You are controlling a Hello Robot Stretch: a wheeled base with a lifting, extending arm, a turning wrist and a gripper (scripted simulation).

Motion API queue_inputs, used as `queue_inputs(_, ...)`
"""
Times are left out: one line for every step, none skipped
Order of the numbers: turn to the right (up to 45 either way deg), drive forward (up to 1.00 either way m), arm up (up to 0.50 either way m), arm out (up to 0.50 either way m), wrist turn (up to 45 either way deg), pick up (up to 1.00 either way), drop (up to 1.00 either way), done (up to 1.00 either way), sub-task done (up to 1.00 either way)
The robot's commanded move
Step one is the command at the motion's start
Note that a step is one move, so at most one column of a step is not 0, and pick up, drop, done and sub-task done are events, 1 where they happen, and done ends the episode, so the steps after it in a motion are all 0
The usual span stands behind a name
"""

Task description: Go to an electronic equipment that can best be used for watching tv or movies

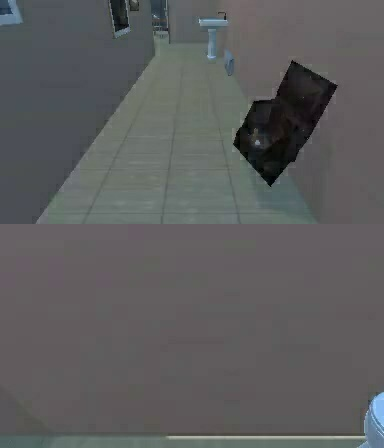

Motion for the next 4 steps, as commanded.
queue_inputs(-45.0,0.00,0.00,0.00,0.0,0.00,0.00,0.00,0.00)
queue_inputs(-45.0,0.00,0.00,0.00,0.0,0.00,0.00,0.00,0.00)
queue_inputs(-18.0,0.00,0.00,0.00,0.0,0.00,0.00,0.00,0.00)
queue_inputs(0.0,1.00,0.00,0.00,0.0,0.00,0.00,0.00,0.00)
